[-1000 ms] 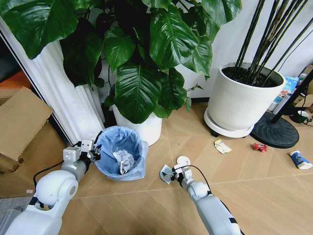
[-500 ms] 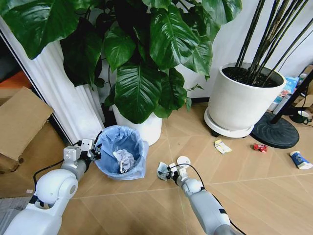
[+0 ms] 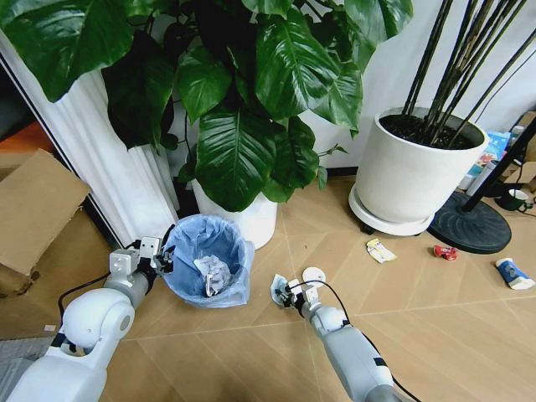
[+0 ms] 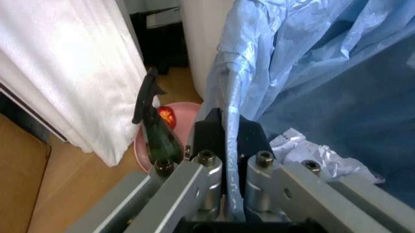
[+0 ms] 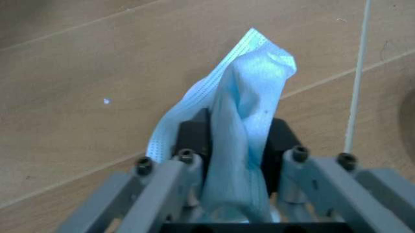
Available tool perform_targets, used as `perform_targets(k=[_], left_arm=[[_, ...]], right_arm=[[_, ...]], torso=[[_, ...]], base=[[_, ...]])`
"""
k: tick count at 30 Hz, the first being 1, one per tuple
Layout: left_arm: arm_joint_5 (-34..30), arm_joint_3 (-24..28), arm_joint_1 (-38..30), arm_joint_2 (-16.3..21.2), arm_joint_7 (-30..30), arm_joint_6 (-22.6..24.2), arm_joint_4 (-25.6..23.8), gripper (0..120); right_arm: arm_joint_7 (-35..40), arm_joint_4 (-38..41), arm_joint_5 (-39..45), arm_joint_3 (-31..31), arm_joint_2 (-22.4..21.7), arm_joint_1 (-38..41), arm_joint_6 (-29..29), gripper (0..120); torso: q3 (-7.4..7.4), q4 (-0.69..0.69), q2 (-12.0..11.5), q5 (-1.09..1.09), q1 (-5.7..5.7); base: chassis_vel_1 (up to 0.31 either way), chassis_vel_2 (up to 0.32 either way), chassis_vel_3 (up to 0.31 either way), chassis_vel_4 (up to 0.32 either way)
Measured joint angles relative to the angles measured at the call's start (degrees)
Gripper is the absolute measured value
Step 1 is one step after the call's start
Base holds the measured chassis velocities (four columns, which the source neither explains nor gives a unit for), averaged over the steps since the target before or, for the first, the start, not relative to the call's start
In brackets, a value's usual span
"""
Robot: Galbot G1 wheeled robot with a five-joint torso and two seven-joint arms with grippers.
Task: Pick up the trash bin and place the garbage on the floor into it.
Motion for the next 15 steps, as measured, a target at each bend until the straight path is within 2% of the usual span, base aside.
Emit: perform_targets(k=[2, 4, 6, 15], left_arm=[[0.0, 0.0, 0.0, 0.0, 0.0, 0.0, 0.0, 0], [0.0, 0.0, 0.0, 0.0, 0.0, 0.0, 0.0, 0], [0.0, 0.0, 0.0, 0.0, 0.0, 0.0, 0.0, 0], [0.1, 0.0, 0.4, 0.0, 0.0, 0.0, -0.1, 0]], right_arm=[[0.0, 0.0, 0.0, 0.0, 0.0, 0.0, 0.0, 16], [0.0, 0.0, -0.1, 0.2, 0.0, 0.0, 0.0, 4], [0.0, 0.0, -0.2, 0.2, 0.0, 0.0, 0.0, 1], [0.1, 1.5, -0.5, 0.5, -0.4, -1.2, -0.1, 0]], torso=[[0.00, 0.00, 0.0, 0.00, 0.00], [0.00, 0.00, 0.0, 0.00, 0.00], [0.01, 0.00, 0.0, 0.00, 0.00], [0.01, 0.01, 0.0, 0.01, 0.00]], base=[[0.000, 0.000, 0.000, 0.000], [0.000, 0.000, 0.000, 0.000], [0.000, 0.000, 0.000, 0.000], [0.000, 0.000, 0.000, 0.000]])
